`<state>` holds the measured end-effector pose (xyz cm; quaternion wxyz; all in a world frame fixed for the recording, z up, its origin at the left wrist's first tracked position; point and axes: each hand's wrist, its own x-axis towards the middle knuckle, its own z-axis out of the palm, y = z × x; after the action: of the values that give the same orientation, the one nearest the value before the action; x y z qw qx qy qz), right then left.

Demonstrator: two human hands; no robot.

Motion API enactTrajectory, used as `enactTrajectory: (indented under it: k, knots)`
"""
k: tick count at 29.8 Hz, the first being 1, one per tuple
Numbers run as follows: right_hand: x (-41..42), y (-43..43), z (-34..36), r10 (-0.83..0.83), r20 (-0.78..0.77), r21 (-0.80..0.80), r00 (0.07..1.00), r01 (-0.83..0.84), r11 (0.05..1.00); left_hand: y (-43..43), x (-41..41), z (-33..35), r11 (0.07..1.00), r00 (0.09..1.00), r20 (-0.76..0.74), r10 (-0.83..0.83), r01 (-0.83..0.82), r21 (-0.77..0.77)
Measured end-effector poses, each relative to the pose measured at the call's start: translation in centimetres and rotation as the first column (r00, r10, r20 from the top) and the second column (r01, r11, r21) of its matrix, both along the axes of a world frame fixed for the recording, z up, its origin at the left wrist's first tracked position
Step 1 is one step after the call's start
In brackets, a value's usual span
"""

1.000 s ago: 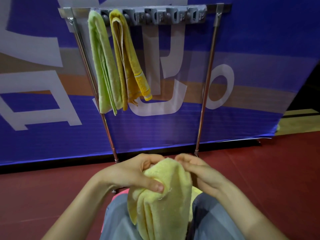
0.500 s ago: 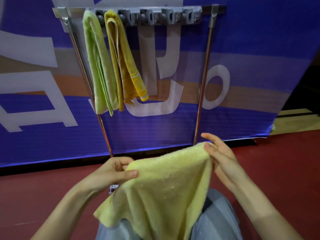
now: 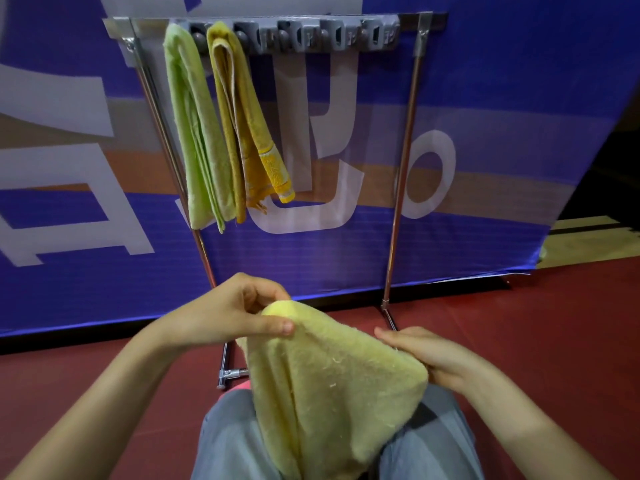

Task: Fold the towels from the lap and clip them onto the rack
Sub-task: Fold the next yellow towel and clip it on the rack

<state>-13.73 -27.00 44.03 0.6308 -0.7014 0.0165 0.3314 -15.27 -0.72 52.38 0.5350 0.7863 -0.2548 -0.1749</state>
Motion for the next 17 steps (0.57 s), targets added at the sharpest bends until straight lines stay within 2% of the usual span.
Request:
enactTrajectory:
  k: [4, 8, 11, 14, 17]
  knots:
    - [0.1, -0.3, -0.1, 0.017, 0.113, 0.05, 0.993, -0.023, 0.999, 0.5, 0.2, 0.0, 0.999, 1.0, 0.026, 0.007, -0.008, 0.04]
    - [0.2, -1.2, -0.1, -0.19, 0.238, 0.17, 0.952, 0.151, 0.974, 1.3, 0.2, -0.4, 0.997, 1.0, 0.021, 0.015, -0.016, 0.071]
    - [0.2, -1.8, 0.6, -0.253, 0.325, 0.218, 0.911, 0.188, 0.958, 1.8, 0.4, -0.9, 0.992, 1.0, -0.008, 0.012, -0.011, 0.129]
    - [0.2, -2.0, 1.4, -0.234, 0.446, 0.144, 0.864, 0.189, 0.971, 2.3, 0.7, -1.3, 0.977, 0.999, -0.053, 0.001, 0.011, 0.215]
    - [0.6, -2.4, 1.7, -0.303, 0.53, 0.126, 0.792, 0.28, 0.952, 2.9, 1.5, -1.6, 0.955, 0.994, -0.107, 0.021, 0.012, 0.297]
